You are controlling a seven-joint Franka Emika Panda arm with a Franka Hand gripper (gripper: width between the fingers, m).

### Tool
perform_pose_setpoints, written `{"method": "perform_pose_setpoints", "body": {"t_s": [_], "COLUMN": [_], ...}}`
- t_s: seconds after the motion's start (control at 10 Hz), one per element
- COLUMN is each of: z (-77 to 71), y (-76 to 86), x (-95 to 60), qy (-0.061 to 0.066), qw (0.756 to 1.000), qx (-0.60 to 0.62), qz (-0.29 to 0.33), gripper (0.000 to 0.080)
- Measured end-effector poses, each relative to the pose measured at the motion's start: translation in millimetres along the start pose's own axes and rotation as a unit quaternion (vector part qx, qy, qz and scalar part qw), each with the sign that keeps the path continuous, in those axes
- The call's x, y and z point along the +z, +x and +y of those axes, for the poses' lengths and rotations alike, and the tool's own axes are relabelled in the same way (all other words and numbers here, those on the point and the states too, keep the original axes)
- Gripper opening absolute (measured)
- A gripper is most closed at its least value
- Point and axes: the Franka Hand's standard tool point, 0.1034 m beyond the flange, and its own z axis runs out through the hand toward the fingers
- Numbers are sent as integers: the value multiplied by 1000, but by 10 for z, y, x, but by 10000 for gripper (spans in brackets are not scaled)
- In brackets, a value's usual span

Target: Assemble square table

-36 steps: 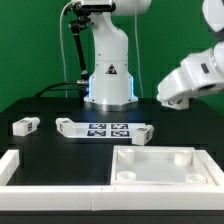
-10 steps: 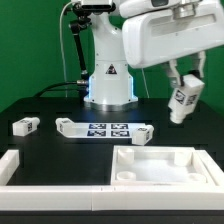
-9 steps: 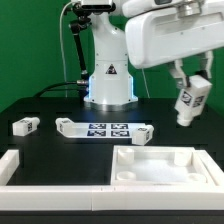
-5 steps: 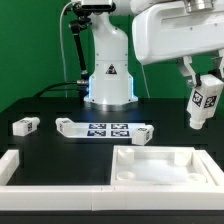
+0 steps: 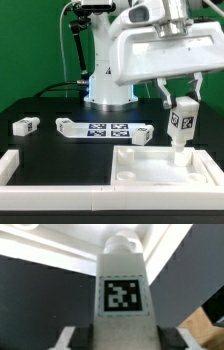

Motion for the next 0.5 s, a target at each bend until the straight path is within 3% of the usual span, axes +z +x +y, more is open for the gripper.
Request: {"method": "perform_pose_setpoints", "body": {"t_s": [0.3, 0.4, 0.5], "z": [7, 29, 52], "y": [0, 13, 2], "x": [-5, 8, 82], "qy": [-2, -11, -30], "qw": [1000, 1000, 999], "qx": [-3, -5, -7], "qz": [0, 11, 32], "gripper": [290, 290, 290]}}
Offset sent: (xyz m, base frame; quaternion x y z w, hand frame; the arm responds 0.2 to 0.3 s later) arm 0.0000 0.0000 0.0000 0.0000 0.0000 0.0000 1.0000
